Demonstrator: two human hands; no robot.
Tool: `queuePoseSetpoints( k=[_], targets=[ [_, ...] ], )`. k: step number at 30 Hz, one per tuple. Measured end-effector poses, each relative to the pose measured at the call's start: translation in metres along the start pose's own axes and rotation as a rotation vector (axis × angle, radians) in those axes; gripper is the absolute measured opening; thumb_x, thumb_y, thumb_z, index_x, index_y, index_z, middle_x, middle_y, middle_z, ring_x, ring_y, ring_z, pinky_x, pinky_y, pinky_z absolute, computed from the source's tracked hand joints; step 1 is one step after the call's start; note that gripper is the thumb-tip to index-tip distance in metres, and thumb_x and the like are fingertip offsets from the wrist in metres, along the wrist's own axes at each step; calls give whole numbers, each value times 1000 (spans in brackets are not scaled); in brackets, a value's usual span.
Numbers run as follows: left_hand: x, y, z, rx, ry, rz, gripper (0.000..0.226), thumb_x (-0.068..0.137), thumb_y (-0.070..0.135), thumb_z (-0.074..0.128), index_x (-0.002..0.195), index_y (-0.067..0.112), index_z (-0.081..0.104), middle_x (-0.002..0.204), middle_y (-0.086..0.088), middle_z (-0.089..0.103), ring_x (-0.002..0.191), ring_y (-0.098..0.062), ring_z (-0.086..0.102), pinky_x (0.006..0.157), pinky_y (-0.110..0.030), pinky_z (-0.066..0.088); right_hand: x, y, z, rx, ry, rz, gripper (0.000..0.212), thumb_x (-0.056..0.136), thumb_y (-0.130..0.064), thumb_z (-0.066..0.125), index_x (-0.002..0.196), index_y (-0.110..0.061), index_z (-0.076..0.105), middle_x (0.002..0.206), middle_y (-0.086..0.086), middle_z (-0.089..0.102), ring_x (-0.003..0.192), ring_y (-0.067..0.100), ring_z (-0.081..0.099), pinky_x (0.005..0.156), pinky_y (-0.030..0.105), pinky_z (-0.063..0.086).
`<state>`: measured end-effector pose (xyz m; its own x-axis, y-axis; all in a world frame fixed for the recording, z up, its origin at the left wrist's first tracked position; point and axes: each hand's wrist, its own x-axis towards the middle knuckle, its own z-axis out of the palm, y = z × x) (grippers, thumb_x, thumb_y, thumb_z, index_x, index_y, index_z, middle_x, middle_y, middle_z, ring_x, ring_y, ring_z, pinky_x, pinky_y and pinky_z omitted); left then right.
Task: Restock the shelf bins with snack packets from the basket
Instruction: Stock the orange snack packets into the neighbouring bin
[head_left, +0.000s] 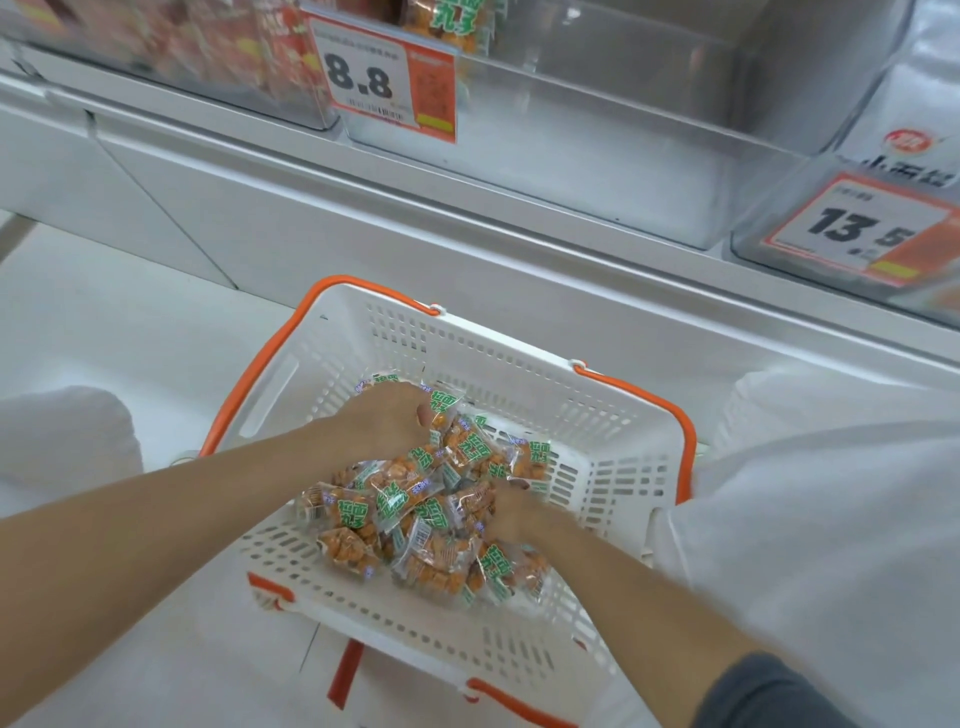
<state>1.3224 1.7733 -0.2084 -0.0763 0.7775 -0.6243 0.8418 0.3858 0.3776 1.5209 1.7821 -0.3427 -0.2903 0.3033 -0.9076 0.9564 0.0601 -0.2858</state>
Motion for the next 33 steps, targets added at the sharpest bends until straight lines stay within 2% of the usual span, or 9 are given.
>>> queuePoseSetpoints(
  k=[3,7,9,13,17,21,24,28,33],
  targets=[
    [-1,-1,1,6,-1,-2,10,90,18,58,96,18,66,105,-1,64,96,-19,61,87,-38,53,-3,1,0,-39,38,6,76,93,-3,60,152,-2,11,122,18,58,91,20,58,69,28,50],
    [-2,1,-1,8,-10,5,8,91,17,56,90,20,64,99,-3,65,88,-20,64,81,-37,55,0,5,7,-141,13,12,19,94,1,55,113,2,53,74,-2,44,72,12,48,74,27,52],
    [-3,4,-1,6,-6,12,11,92,17,55,85,21,62,100,-4,66,88,-22,65,81,-38,55,-5,5,6,-123,60,-39,23,95,-10,55,118,-3,56,77,-4,46,87,18,50,84,28,44],
    [-4,7,-3,12,-23,24,12,92,13,54,88,14,66,101,-7,66,90,-26,66,80,-38,56,-9,-1,-13,-74,50,-84,21,96,-18,56,106,-4,68,119,18,65,112,31,63,96,41,51],
    [3,7,-6,-88,-41,10,13,89,11,60,100,17,61,109,-1,57,92,-23,65,83,-39,55,-34,-11,-64,1,181,-205,20,97,-20,59,109,-6,67,113,12,67,102,28,65,93,38,51],
    [6,14,-19,-249,-51,26,62,81,24,77,134,15,46,133,-4,48,113,-22,56,88,-33,50,-82,-40,-133,24,338,-393,23,98,-20,57,114,-6,66,97,5,65,81,15,61,83,33,52],
    [-1,26,-38,-509,-94,95,84,69,33,86,139,19,42,134,2,46,124,-18,48,96,-31,45,-123,-64,-170,171,400,-557,21,97,-16,59,110,-2,66,85,4,62,74,16,58,75,34,54],
    [-11,43,-59,-743,-106,233,44,75,21,82,115,15,64,108,-1,69,88,-8,68,83,-27,57,-167,-87,-193,330,479,-677,23,96,-14,59,109,4,66,84,7,62,69,12,54,62,19,49],
    [-16,52,-73,-896,-17,298,33,76,19,81,107,13,68,93,-2,69,83,-11,67,78,-24,58,-185,-91,-208,190,583,-665,41,96,-39,57,94,0,70,77,10,66,67,17,62,67,35,57]
  ],
)
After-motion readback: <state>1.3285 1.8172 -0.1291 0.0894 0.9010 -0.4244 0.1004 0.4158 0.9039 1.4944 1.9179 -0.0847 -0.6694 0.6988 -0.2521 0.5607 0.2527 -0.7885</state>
